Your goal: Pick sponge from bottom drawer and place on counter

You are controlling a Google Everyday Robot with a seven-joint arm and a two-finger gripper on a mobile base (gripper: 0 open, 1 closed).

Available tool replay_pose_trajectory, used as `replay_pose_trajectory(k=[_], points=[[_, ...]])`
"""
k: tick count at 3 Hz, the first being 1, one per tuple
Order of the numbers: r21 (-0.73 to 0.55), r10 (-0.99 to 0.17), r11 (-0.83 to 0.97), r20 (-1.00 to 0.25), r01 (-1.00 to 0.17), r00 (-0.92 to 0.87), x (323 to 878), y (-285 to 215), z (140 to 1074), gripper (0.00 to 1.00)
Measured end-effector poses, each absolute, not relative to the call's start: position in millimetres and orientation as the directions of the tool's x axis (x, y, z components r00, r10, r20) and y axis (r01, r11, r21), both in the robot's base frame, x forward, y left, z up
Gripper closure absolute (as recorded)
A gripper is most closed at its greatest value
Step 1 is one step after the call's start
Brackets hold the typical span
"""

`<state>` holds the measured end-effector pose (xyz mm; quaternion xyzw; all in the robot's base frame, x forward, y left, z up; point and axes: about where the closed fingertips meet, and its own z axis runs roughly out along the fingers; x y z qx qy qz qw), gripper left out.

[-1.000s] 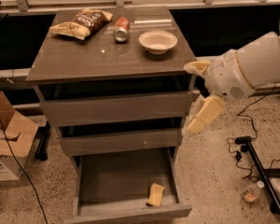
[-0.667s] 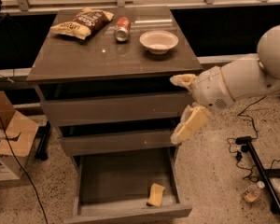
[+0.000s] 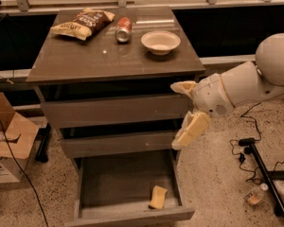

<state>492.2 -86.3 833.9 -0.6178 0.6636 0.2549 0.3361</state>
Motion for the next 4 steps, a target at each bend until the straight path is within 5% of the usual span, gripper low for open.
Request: replay_pose_trajectory(k=[4], points=[[0.132,-0.479,0.228,-0.848,-0.965,-0.229,500,-64,659,0.00]])
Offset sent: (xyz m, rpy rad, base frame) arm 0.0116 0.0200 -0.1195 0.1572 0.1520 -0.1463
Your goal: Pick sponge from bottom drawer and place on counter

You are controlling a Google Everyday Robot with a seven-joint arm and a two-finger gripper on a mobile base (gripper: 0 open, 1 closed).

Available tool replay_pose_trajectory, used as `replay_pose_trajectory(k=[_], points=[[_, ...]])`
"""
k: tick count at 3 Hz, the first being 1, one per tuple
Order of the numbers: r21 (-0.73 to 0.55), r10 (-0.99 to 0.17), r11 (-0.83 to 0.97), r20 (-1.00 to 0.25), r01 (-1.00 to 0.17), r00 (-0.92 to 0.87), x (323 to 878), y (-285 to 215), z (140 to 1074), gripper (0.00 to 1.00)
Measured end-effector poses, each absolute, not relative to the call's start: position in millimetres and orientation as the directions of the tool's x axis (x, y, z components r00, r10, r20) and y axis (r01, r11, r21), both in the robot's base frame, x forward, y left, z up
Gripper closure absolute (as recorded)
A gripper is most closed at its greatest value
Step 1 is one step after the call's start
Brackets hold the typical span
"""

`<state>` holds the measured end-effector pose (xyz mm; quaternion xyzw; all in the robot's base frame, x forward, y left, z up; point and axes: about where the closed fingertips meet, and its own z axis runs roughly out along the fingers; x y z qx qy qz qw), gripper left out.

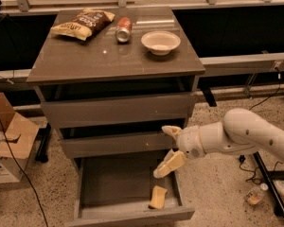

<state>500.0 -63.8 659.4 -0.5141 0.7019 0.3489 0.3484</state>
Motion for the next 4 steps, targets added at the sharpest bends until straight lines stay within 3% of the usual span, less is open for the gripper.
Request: replay_pose_trajectory(k=[1,4], points=[[0.189,-0.414,0.259,-0.864,-0.947,-0.286,502,-67,613,0.00],[0.310,-0.390,0.266,-0.831,-0.913,-0.396,508,-47,556,0.00]])
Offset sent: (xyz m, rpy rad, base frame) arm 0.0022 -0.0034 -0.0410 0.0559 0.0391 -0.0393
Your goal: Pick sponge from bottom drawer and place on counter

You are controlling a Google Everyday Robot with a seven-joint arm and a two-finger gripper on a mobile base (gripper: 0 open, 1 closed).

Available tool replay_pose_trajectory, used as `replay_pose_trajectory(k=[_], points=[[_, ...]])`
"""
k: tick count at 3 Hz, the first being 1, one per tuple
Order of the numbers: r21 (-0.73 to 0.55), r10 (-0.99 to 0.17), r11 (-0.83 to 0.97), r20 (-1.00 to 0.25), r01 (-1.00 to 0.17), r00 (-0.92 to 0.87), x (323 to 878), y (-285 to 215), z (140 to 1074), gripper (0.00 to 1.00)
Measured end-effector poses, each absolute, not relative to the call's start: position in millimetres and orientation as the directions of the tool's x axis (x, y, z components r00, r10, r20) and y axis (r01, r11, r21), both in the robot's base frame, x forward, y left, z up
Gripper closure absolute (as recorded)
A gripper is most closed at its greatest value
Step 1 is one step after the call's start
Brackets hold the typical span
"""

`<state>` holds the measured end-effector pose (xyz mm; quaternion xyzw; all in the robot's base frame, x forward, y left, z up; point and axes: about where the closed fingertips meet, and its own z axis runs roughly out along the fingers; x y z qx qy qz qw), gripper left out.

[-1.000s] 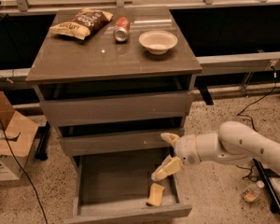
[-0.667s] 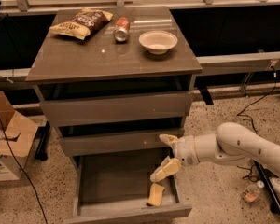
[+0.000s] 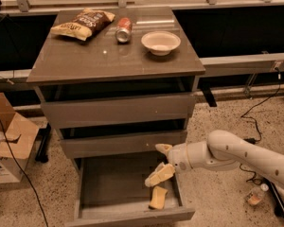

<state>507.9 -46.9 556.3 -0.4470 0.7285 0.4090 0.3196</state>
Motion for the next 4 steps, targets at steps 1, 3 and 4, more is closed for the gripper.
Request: replay_pose_trajectory(k=[1,3,4], points=[[0.354,-0.368,0.272,-0.821,-0.895,-0.436,512,-43,516,0.00],[0.387,-0.354,0.319,-0.798,-0.865,-0.488,518,-51,426,0.00],[0.395,-0.350,0.319,-0.796,-0.862,-0.494,517,-50,421,0.00]])
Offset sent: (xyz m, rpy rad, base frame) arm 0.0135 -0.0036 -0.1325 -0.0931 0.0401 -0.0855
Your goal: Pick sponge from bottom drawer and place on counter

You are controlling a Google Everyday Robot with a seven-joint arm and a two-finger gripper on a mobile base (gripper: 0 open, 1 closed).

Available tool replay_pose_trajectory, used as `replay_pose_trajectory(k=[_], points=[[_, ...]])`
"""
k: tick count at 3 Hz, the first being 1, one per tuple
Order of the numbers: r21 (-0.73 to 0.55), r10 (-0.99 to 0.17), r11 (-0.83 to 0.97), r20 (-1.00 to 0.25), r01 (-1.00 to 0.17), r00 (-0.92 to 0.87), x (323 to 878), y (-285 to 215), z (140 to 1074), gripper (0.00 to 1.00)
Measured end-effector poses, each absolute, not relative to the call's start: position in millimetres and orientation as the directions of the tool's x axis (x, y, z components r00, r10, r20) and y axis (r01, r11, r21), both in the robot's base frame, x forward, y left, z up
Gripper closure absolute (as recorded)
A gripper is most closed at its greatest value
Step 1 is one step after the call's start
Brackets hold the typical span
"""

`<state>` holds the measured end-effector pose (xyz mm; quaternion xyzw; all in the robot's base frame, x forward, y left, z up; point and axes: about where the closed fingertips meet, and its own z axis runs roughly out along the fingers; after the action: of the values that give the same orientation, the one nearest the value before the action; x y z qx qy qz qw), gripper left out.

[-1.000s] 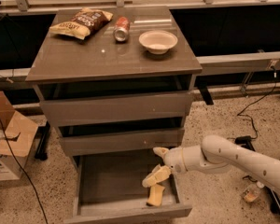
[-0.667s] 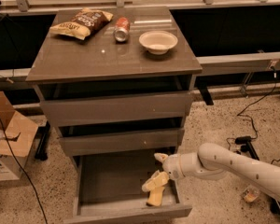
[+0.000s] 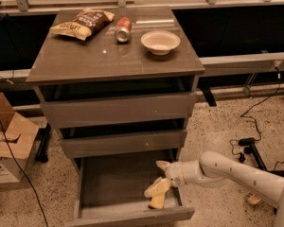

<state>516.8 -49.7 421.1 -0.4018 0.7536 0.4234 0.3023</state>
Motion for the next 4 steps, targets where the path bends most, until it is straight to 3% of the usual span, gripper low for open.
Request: replay_pose_trajectory(k=[4], points=[[0.374,-0.386,0.500,-0.712,-0.781,-0.587,551,-68,315,0.00]])
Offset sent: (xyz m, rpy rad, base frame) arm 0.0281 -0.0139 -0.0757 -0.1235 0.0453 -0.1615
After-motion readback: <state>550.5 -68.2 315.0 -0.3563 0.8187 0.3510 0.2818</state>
